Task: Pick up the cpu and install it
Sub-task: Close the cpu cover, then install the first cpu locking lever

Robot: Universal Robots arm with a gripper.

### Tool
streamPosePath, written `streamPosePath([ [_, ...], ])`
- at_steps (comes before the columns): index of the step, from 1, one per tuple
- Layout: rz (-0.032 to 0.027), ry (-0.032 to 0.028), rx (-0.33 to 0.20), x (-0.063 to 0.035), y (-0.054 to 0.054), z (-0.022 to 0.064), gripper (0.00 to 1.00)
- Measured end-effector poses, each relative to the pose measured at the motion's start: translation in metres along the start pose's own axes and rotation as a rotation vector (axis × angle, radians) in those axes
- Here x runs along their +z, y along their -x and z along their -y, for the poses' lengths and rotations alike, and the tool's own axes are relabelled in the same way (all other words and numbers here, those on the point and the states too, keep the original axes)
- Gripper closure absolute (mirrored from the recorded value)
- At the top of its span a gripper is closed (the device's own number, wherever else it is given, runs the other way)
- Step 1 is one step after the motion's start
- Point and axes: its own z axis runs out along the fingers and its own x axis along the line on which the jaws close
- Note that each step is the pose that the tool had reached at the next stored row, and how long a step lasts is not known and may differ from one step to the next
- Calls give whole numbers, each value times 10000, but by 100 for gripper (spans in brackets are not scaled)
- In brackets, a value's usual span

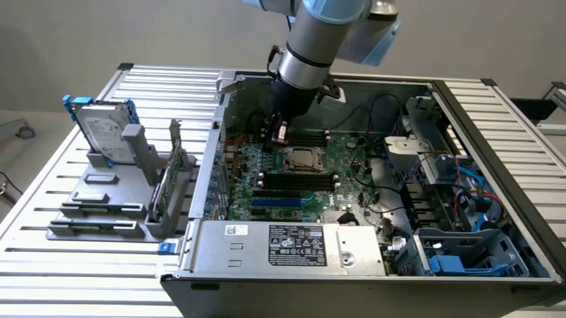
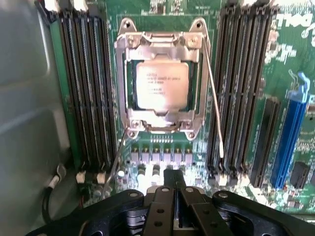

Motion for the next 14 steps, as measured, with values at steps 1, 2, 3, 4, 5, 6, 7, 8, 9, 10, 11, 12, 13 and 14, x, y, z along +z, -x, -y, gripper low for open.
streamPosePath([
  [1, -59, -13, -16, -7, 1, 23, 89],
  [2, -120, -26, -31, -14, 1, 47, 89],
  [3, -178, -39, -45, -23, 1, 71, 89],
  [4, -236, -49, -60, -32, 1, 94, 89],
  [5, -293, -58, -74, -43, 2, 118, 89],
  [6, -338, -65, -84, -57, 2, 139, 89],
  [7, -353, -66, -88, -67, 2, 150, 89],
  [8, -356, -65, -89, -66, 2, 149, 89],
  [9, -357, -66, -90, -66, 2, 149, 89],
  [10, -357, -66, -90, -66, 2, 149, 89],
  [11, -357, -66, -89, -66, 1, 150, 89],
  [12, -357, -66, -89, -66, 1, 150, 89],
  [13, -357, -67, -89, -66, 2, 150, 89],
  [14, -357, -67, -89, -66, 1, 150, 89],
])
